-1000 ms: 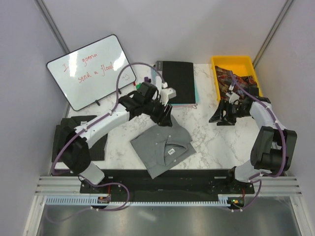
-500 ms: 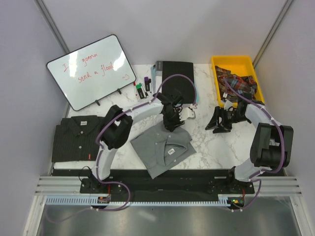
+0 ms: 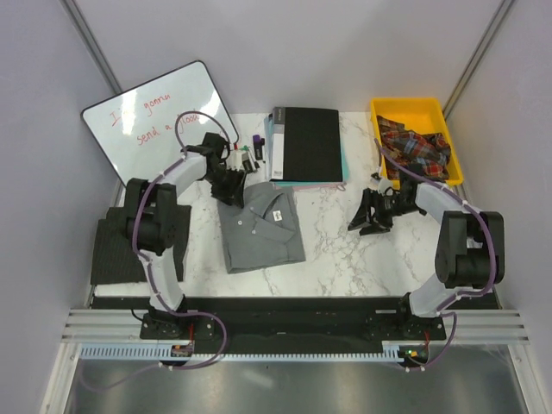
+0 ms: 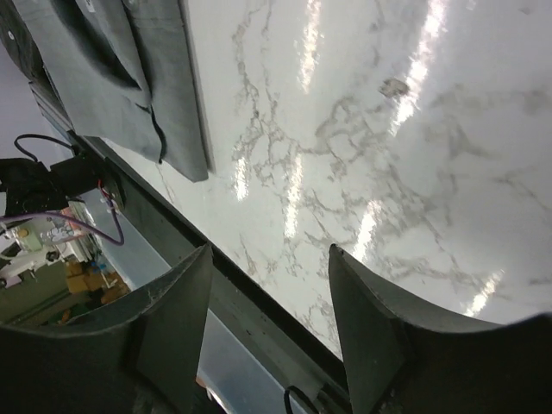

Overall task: Fold and stack the long sleeve shirts
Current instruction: Fold the shirt

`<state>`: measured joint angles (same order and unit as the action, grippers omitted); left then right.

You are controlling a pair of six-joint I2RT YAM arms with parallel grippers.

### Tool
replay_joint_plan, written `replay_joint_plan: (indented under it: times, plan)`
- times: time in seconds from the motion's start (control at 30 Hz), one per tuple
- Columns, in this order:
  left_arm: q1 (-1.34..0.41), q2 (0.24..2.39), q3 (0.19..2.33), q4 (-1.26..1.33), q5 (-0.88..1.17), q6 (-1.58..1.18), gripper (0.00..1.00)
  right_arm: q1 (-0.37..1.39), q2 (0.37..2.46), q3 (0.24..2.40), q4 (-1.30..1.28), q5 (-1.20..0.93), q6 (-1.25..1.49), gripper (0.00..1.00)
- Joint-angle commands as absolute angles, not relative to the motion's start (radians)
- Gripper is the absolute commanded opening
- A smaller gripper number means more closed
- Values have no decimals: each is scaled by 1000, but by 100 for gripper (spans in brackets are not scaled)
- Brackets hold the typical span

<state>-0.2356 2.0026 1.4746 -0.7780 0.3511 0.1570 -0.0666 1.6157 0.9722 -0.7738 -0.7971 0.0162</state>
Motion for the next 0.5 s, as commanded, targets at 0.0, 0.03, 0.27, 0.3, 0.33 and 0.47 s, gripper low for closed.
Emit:
replay_joint_plan:
  times: [0.0,0.03,0.27,0.3,0.33,0.47]
  plan:
    - [-336,1734,1379,-644,548,-26,59,61,1652,989,-573,-812,150,63]
    - [-344,1715,1368,-640,543,-20,60,81,1672,1002,-543,-804,167,63]
    - [-380,1621,1255,-667,476,37,59,216,1795,1088,-376,-772,268,55]
    - [-402,1618,1220,-670,454,58,59,241,1801,1085,-336,-778,284,54]
    - [-409,1612,1198,-670,404,70,59,251,1807,1077,-321,-776,317,54]
    - [-434,1698,1147,-678,341,91,56,270,1804,1042,-285,-773,342,54]
